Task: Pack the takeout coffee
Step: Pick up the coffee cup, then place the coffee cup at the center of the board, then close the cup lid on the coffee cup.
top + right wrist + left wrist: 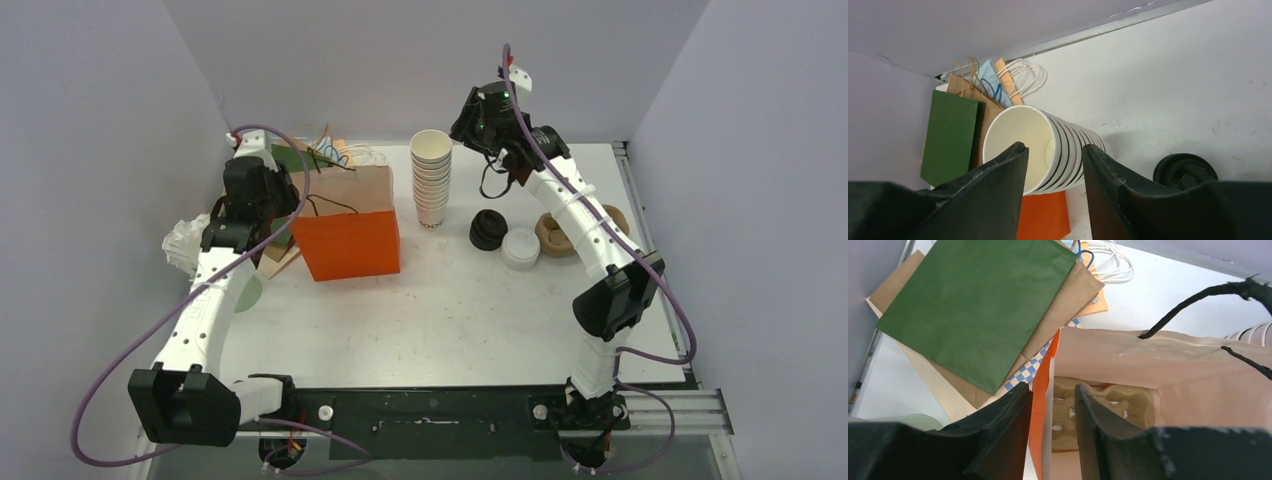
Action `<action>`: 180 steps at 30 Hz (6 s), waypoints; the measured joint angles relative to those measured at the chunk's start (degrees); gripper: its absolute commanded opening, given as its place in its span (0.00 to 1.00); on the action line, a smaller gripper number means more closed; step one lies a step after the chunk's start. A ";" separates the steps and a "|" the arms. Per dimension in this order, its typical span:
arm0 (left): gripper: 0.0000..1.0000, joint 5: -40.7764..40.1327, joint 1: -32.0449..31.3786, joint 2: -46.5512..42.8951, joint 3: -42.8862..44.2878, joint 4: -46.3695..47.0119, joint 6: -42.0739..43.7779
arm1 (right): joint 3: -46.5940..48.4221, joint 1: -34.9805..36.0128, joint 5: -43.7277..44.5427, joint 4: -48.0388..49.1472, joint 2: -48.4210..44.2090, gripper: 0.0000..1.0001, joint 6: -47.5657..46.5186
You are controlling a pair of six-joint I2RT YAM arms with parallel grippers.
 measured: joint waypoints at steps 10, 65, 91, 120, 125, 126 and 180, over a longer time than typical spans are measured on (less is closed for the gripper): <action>0.43 -3.06 0.02 -0.92 11.87 -4.83 -0.33 | -1.90 0.00 -0.35 0.83 0.66 0.38 0.61; 0.39 7.50 -15.98 15.91 37.11 -0.83 -1.16 | 6.47 2.58 -1.16 -2.19 3.98 0.00 -3.41; 0.42 6.75 -34.23 16.22 37.46 1.22 0.96 | -27.17 2.67 2.91 2.14 -34.99 0.00 -8.79; 0.51 -1.77 -50.75 -18.49 -15.23 6.54 -10.60 | -82.34 13.92 0.28 30.45 -42.95 0.42 -0.44; 0.56 -2.38 -50.75 -18.27 -16.02 6.49 -11.50 | -81.35 13.94 0.96 29.83 -42.36 0.77 -1.84; 0.58 -2.43 -50.75 -17.94 -16.11 6.51 -11.65 | -80.78 13.92 1.51 29.18 -42.42 0.82 -2.36; 0.97 -0.33 -38.32 -16.87 -28.17 13.77 -10.23 | -60.48 -9.03 8.94 18.03 -15.87 1.00 -1.33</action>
